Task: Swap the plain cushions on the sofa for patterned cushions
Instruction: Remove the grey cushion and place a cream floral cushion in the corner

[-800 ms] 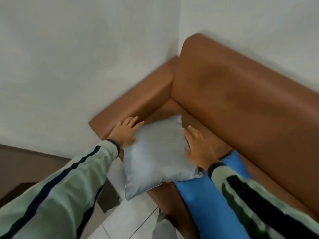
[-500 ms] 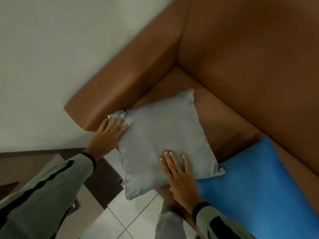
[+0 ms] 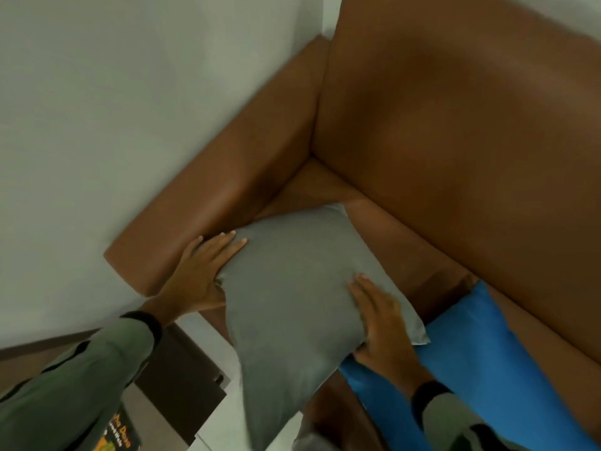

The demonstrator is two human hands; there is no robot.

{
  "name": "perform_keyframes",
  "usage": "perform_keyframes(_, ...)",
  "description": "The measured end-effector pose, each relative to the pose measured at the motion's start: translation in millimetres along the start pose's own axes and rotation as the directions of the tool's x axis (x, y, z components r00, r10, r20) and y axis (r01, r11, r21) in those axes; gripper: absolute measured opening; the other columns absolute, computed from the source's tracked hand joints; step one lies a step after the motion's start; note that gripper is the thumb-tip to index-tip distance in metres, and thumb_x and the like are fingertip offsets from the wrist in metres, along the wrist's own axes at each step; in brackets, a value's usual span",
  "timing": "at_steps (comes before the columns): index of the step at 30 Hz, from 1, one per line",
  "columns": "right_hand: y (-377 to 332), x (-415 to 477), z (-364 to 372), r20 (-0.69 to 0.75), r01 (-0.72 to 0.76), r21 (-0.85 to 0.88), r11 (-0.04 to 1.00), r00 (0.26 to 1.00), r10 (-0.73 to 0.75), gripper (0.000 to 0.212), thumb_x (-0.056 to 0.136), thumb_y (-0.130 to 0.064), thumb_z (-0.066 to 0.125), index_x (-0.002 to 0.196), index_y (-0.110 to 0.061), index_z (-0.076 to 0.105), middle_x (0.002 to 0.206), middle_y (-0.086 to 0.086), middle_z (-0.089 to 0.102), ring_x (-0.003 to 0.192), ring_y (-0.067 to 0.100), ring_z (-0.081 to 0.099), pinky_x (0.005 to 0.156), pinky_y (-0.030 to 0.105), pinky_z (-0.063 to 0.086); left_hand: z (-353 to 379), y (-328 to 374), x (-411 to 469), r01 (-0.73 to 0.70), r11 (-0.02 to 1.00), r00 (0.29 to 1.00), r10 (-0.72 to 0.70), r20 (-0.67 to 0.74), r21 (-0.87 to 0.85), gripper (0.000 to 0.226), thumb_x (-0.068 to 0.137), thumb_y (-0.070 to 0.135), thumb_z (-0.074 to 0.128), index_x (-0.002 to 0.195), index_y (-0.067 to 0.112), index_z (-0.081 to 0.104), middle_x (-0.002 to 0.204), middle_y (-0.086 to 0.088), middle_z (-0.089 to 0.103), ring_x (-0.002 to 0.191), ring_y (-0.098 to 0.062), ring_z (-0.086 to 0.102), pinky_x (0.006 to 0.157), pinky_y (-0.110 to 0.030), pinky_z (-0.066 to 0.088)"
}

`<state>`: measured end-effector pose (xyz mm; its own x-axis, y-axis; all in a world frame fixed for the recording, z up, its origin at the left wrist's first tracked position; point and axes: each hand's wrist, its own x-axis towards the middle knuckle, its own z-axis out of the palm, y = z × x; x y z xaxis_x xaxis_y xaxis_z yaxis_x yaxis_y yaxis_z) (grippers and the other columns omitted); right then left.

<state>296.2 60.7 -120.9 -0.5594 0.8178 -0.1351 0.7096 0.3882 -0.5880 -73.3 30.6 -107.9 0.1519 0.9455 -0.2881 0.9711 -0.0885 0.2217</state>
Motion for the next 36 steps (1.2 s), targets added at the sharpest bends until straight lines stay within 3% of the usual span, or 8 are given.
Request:
perform_keyframes(4,14,27,-75,-0.146,-0.248,0.359,0.900,0.937,0.317,0.068,0.072,-0.040,0.079,0.133,-0.028,0.051,0.118,-0.008,0.066,0.104,0.011,0.063,0.087,0.034,0.055,-65,17,54,0.029,0.954,0.988,-0.072,-0.133,-0.299,0.091,0.070,0.067,0.061,0.150,0.031,0.033,0.148,-0.001,0.049,0.135,-0.022,0.045,0.112,-0.046,0.032)
perform_keyframes(7,22,67,-112,-0.275,-0.328,0.456,0.827,0.832,0.481,0.053,0.085,-0.046,0.067,0.130,-0.025,0.051,0.116,0.003,0.069,0.102,0.021,0.066,0.087,0.043,0.057,-107,34,107,0.015,0.916,0.968,-0.114,-0.224,-0.402,0.090,0.075,0.074,0.053,0.148,0.023,0.039,0.140,-0.009,0.057,0.126,-0.019,0.053,0.109,-0.037,0.039)
perform_keyframes(10,41,105,-134,-0.144,-0.419,0.562,0.713,0.799,0.583,0.064,0.090,-0.053,0.054,0.145,-0.026,0.035,0.140,0.012,0.055,0.124,0.034,0.056,0.102,0.055,0.047,-131,43,151,-0.010,0.883,0.965,-0.116,-0.237,-0.470,0.092,0.076,0.078,0.051,0.150,0.025,0.036,0.147,-0.009,0.051,0.132,-0.024,0.050,0.112,-0.041,0.039)
perform_keyframes(14,59,110,-142,-0.002,-0.389,0.314,0.866,0.912,0.411,0.110,0.065,-0.053,0.069,0.152,-0.039,0.002,0.161,0.005,0.024,0.146,0.028,0.026,0.118,0.058,0.021,-141,38,182,-0.001,0.946,0.997,-0.022,-0.068,-0.324,0.125,0.056,0.086,0.066,0.154,0.033,0.011,0.156,-0.005,0.036,0.140,-0.027,0.038,0.116,-0.050,0.032)
perform_keyframes(17,48,117,-124,-0.122,-0.391,0.040,0.919,0.911,0.393,0.128,0.061,-0.058,0.082,0.154,-0.025,0.000,0.153,0.011,0.034,0.140,0.032,0.032,0.113,0.057,0.022,-130,44,193,-0.030,0.999,0.998,0.028,-0.048,-0.044,0.135,0.050,0.074,0.080,0.155,0.024,0.012,0.153,-0.009,0.038,0.140,-0.029,0.036,0.117,-0.052,0.025)
perform_keyframes(28,-9,121,-169,-0.459,-0.226,0.214,0.950,0.836,0.302,0.071,0.081,-0.027,0.077,0.140,-0.019,0.040,0.117,0.006,0.070,0.107,0.030,0.064,0.090,0.052,0.052,-201,67,213,-0.190,0.956,0.980,0.170,-0.104,-0.224,0.120,0.047,0.089,0.064,0.146,0.032,0.027,0.140,-0.001,0.059,0.124,-0.026,0.057,0.112,-0.049,0.039)
perform_keyframes(33,-4,121,-190,-0.451,-0.266,0.176,0.948,0.834,0.318,0.046,0.085,-0.036,0.071,0.126,-0.025,0.053,0.109,0.001,0.072,0.099,0.026,0.066,0.083,0.045,0.055,-200,71,235,-0.068,0.908,0.992,0.105,0.068,-0.413,0.109,0.049,0.081,0.076,0.140,0.053,0.023,0.125,0.031,0.052,0.114,-0.005,0.049,0.109,-0.030,0.029)
perform_keyframes(36,11,125,-184,-0.444,-0.306,0.105,0.946,0.837,0.320,0.033,0.089,-0.033,0.067,0.119,-0.021,0.058,0.104,0.004,0.072,0.094,0.028,0.065,0.078,0.035,0.049,-178,75,249,-0.038,0.888,0.980,0.123,0.157,-0.458,0.114,0.050,0.080,0.077,0.145,0.049,0.022,0.145,0.019,0.048,0.130,-0.012,0.047,0.113,-0.031,0.027)
